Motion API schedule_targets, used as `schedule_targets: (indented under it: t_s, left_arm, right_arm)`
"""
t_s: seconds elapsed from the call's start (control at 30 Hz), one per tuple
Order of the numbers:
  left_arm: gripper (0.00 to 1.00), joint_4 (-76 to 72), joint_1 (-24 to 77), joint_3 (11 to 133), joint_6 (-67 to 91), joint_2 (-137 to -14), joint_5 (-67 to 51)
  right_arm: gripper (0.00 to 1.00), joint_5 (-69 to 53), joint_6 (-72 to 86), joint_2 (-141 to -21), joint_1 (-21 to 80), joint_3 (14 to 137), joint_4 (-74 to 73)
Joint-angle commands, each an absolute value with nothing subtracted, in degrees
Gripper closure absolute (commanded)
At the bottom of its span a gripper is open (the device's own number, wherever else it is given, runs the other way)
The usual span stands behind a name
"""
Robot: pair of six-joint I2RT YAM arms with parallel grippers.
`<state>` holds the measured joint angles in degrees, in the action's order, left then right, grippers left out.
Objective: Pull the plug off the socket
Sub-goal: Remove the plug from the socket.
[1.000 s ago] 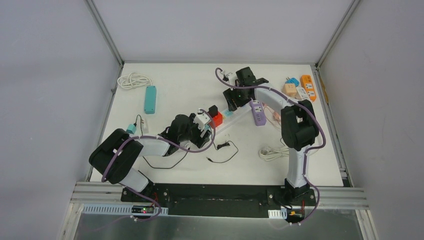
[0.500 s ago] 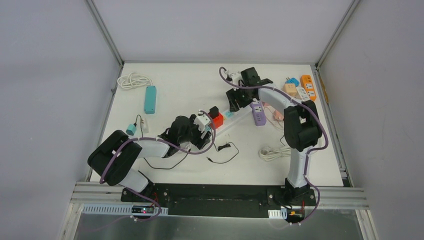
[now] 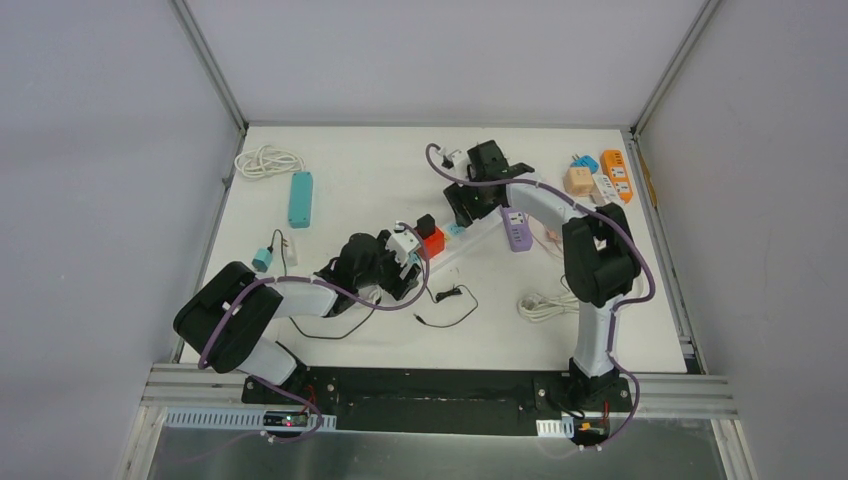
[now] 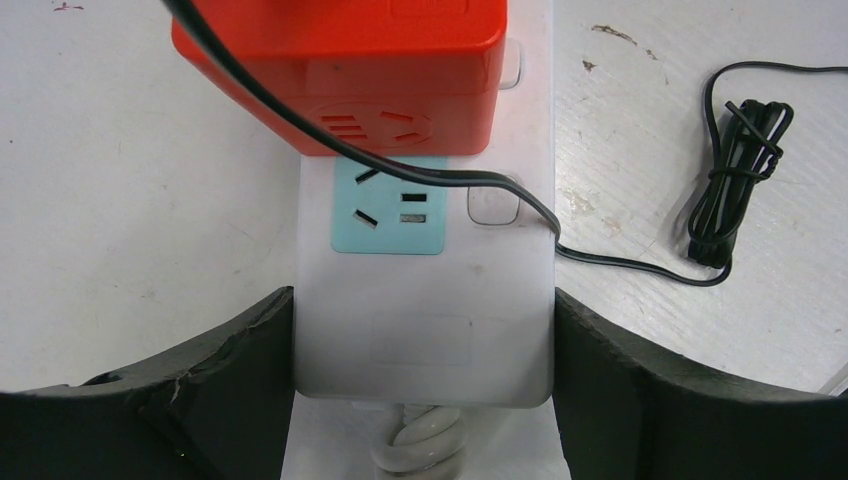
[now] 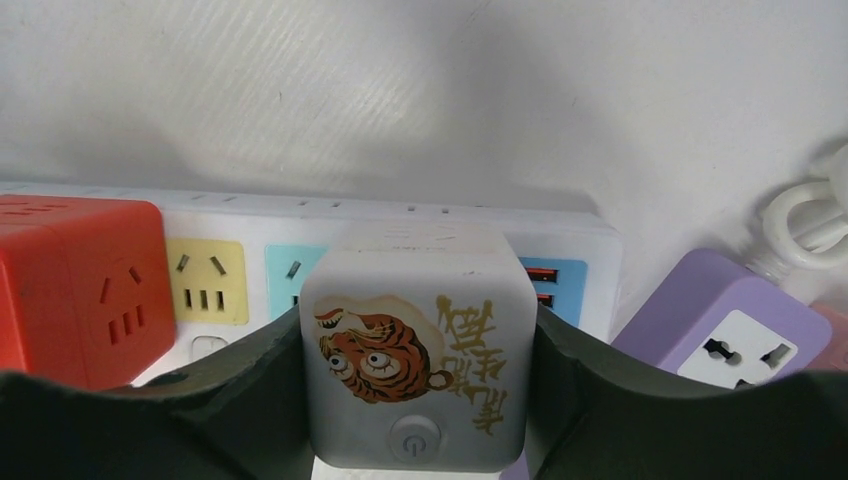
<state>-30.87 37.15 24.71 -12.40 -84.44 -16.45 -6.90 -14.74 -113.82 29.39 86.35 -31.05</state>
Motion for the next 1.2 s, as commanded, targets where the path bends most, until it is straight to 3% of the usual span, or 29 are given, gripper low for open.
schedule_targets:
  t_s: [0.0,0.17,0.33,0.43,0.77,1.0,1.17]
  left_arm:
    - [1.0,-31.04,37.88,24.96,-11.51,-83.93,-18.81]
    - [1.0,-31.06,37.88,25.04,-11.43,-84.13,-18.99]
    - [1.0,-31.03,37.88,25.22,-11.45,-84.46,-19.14]
    - [1.0,-31.01,37.86,25.31,-11.3,-84.71,-19.16]
    - [1.0,-31.11,37.88,25.38,-11.16,-84.88,-19.41]
    - [1.0,-31.79,37.87,25.23,-10.9,-84.99,-19.73]
    - [1.0,-31.83,37.88,25.05,-10.9,-84.65,-19.74]
  right_arm:
    - [1.0,-17.9,-13.78,-115.1,26.29,86.26,-34.46]
    - [1.0,-23.09,-12.37,-115.84,23.63,85.97,-34.7]
    - [1.0,-4.64,-15.21,-113.69,29.28,83.87,-30.37]
    - [1.0,-2.07,-16.06,-113.69,30.84,83.86,-29.96]
    - [1.0,-25.78,-12.21,-115.39,24.67,85.05,-33.4]
    - [1.0,-6.87,-14.26,-113.26,28.34,83.76,-30.29]
    - [1.0,-2.38,-16.23,-113.15,29.64,83.67,-29.68]
